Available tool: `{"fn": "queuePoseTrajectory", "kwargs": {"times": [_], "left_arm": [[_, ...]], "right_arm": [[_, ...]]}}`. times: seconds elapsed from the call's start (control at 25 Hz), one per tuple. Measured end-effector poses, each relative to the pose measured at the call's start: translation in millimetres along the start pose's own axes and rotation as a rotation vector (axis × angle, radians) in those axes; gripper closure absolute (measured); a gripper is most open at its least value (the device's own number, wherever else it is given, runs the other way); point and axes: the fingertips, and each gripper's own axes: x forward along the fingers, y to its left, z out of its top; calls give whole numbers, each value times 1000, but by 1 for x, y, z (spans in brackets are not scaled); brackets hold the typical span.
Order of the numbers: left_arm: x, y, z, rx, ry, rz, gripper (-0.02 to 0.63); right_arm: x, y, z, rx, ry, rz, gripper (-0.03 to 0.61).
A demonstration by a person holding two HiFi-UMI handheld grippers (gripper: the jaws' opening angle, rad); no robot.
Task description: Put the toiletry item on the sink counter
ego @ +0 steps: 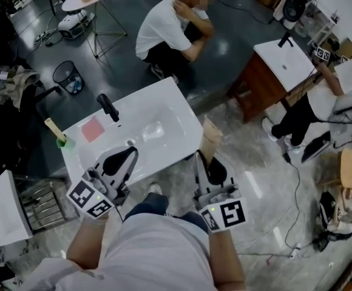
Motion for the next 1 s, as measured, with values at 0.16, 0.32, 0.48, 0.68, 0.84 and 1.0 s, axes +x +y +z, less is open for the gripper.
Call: {"fn": "queuePoseTrajectory", "kwargs": {"times": [0.16, 0.32, 0.48, 0.68, 0.84, 1.0], "left_arm": [[-4, 35, 1, 0, 8, 7, 595], [-10, 55, 13, -23, 2, 34, 595], [-10, 66, 16, -31, 10, 57, 595], [-4, 78, 20, -37, 20, 110, 595], [9, 80, 16, -33, 19, 174, 595], [24, 83, 9, -35, 15, 242, 595]], "right_arm": [[34, 7, -8, -2, 9, 13, 526], [61, 13, -5, 12, 42, 29, 526], [81, 6, -6, 27, 68, 40, 526], [105, -7, -6, 45, 106, 93, 526], [118, -20, -13, 75, 135, 177, 526], [133, -41, -30, 92, 179, 245, 526]]}}
